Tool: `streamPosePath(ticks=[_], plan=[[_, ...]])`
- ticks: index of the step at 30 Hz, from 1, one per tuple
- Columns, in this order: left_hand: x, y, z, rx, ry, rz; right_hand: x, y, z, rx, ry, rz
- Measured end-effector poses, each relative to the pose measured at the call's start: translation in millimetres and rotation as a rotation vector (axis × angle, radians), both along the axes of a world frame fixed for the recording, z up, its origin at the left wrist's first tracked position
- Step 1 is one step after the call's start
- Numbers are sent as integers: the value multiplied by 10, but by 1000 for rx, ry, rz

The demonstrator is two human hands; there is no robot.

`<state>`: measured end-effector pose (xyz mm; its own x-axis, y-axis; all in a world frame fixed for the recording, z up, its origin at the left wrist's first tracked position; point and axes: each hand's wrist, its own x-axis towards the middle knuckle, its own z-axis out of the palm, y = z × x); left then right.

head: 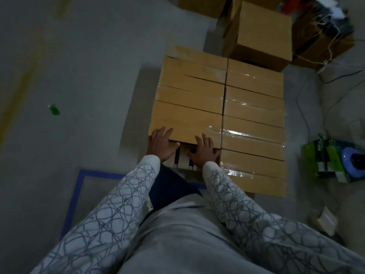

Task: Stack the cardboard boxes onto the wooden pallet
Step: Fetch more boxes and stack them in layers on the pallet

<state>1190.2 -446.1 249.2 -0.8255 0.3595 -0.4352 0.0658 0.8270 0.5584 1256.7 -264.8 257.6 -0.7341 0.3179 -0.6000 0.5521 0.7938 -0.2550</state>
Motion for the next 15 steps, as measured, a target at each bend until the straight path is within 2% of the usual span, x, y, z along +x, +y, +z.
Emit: streamPosePath(ticks=[6,11,15], plan=[[-1036,-501,-139,21,38,-58,-1001,-634,-200,42,-13,-19],[-2311,-1241,-74,-79,1,-137,-2135,-1208,-292,24,-21,-119],[-3427,-1757,31,-116,15,-176,-3087,-1521,-147,33,19,-74]])
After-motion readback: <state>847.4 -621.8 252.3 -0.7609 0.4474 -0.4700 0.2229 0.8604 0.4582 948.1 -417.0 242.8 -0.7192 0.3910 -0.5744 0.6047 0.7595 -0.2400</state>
